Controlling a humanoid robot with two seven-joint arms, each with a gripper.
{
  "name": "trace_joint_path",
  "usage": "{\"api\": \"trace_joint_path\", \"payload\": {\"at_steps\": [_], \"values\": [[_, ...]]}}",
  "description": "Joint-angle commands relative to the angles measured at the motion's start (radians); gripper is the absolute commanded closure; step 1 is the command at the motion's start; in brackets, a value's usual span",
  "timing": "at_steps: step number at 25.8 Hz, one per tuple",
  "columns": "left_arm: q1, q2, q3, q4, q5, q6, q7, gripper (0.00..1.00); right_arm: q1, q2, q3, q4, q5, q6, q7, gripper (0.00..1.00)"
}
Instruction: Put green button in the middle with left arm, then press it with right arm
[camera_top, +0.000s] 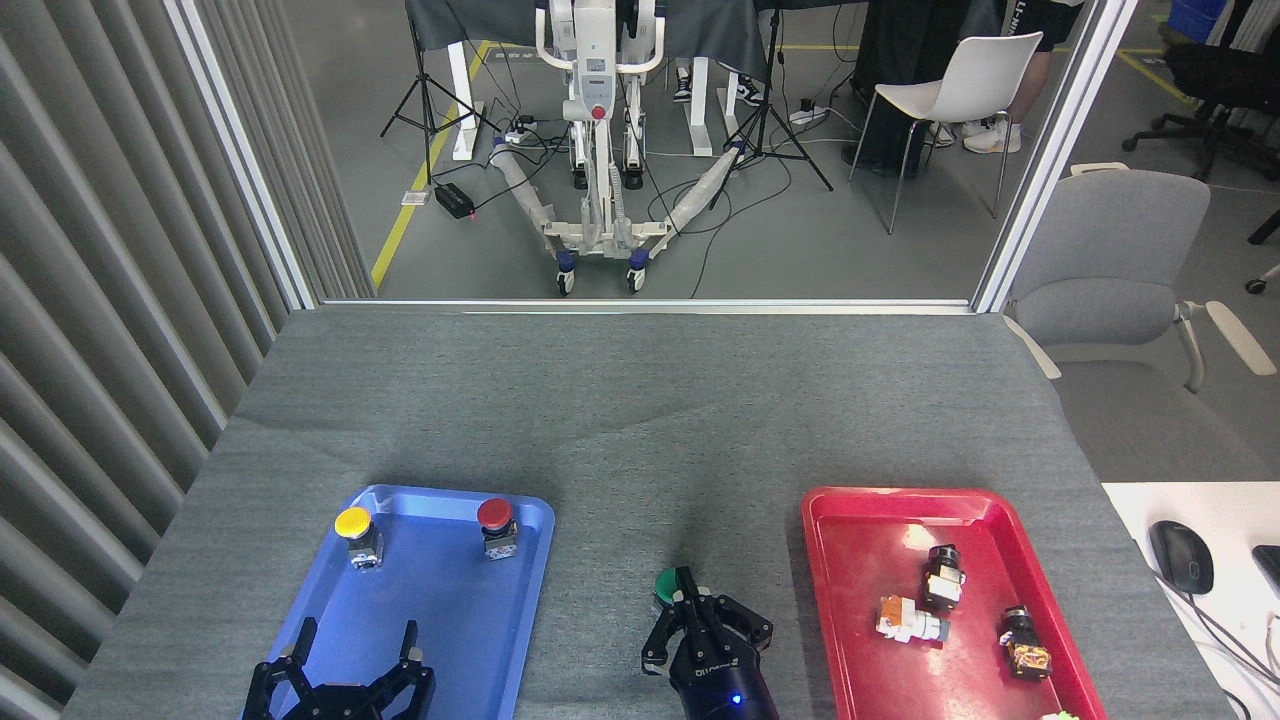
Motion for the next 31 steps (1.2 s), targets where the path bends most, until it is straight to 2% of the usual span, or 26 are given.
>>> {"api": "trace_joint_path", "payload": {"at_steps": [1,8,12,13,14,15,17,18,19,25,31], "values": [[0.000,-0.001,0.002,-0.001,0.000,-0.001,0.000,0.01,-0.014,0.011,0.008,0.062,-0.001,0.003,-0.002,1.00],[0.000,-0.001,0.002,-0.001,0.002,-0.001,0.000,0.01,-0.014,0.011,0.011,0.088,-0.010,0.009,-0.013,1.00],[0.000,-0.001,0.002,0.001,0.008,-0.001,0.000,0.01,-0.016,0.005,0.007,0.014,-0.010,0.034,-0.029,1.00],[0.000,-0.001,0.002,0.001,0.008,-0.001,0.000,0.01,-0.016,0.005,0.002,-0.012,-0.010,0.037,-0.037,0.96],[0.000,-0.001,0.002,0.001,0.008,-0.001,0.000,0.01,-0.014,0.003,-0.002,-0.046,-0.010,0.040,-0.043,0.85],[0.000,-0.003,0.002,0.001,0.008,-0.001,0.000,0.01,-0.008,0.000,-0.005,-0.076,-0.010,0.044,-0.043,0.70],[0.000,-0.003,0.002,0.001,0.008,-0.001,0.000,0.01,0.006,-0.005,-0.022,-0.121,-0.010,0.055,-0.043,0.18],[0.000,-0.003,0.002,0.001,0.008,-0.001,0.000,0.01,0.024,-0.012,-0.041,-0.139,-0.010,0.055,-0.043,0.07],[0.000,-0.003,0.002,0.001,0.008,-0.001,0.000,0.01,0.042,-0.018,-0.059,-0.158,-0.010,0.050,-0.043,0.01],[0.000,-0.003,0.002,0.001,0.008,-0.001,0.000,0.01,0.170,-0.052,-0.171,-0.274,-0.011,-0.017,-0.043,0.00],[0.000,-0.003,0.002,0.001,0.008,-0.001,0.000,0.01,0.252,-0.061,-0.216,-0.343,-0.021,-0.062,-0.045,0.00]]}}
